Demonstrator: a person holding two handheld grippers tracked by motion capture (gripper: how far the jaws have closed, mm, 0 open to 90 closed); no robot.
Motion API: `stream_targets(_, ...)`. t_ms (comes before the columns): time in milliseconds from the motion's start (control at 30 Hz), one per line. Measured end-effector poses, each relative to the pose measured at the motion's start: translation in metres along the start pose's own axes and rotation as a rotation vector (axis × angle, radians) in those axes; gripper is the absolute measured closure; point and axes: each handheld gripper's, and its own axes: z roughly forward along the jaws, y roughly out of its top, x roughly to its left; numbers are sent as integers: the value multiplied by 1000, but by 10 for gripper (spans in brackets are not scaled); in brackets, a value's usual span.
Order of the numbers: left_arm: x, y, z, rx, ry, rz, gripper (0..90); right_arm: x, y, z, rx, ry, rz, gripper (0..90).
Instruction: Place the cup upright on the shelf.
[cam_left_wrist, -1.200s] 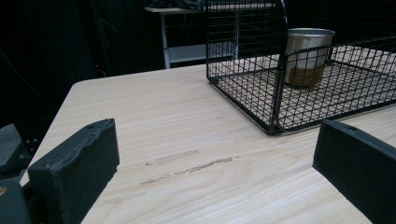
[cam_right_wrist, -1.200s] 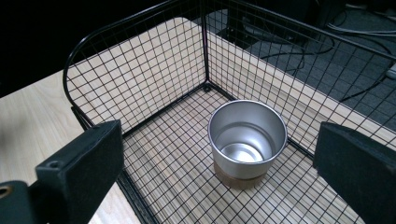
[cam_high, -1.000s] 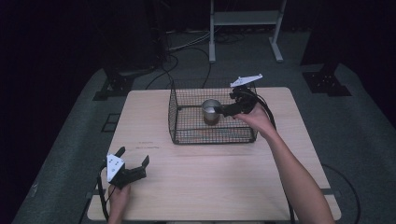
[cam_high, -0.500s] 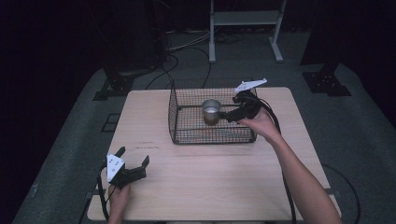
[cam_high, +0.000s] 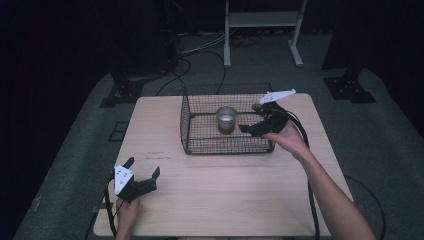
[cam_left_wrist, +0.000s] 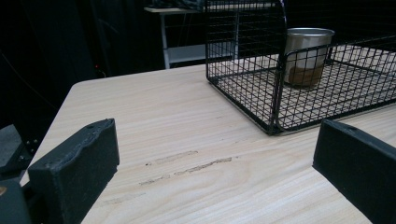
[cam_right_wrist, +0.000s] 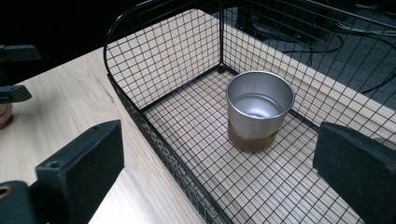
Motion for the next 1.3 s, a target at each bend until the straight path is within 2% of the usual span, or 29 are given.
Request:
stream_targets(100, 0, 0, 0, 0, 0, 0, 0, 1, -4, -3, 0, 3, 4, 14)
stream_targets(133, 0, 0, 0, 0, 0, 1, 0, 1, -6, -4, 19, 3, -1, 14)
stream_targets(600, 0, 0, 0, 0, -1, 1, 0, 8, -24, -16, 14, 16, -13, 14)
stream_targets(1000, 0, 0, 0, 0, -1, 2, 0, 11, -43, -24, 12, 26, 18, 13)
stream_targets(1300, -1, 0, 0, -3, -1, 1, 0, 13, -55, -33, -10, 27, 30, 13)
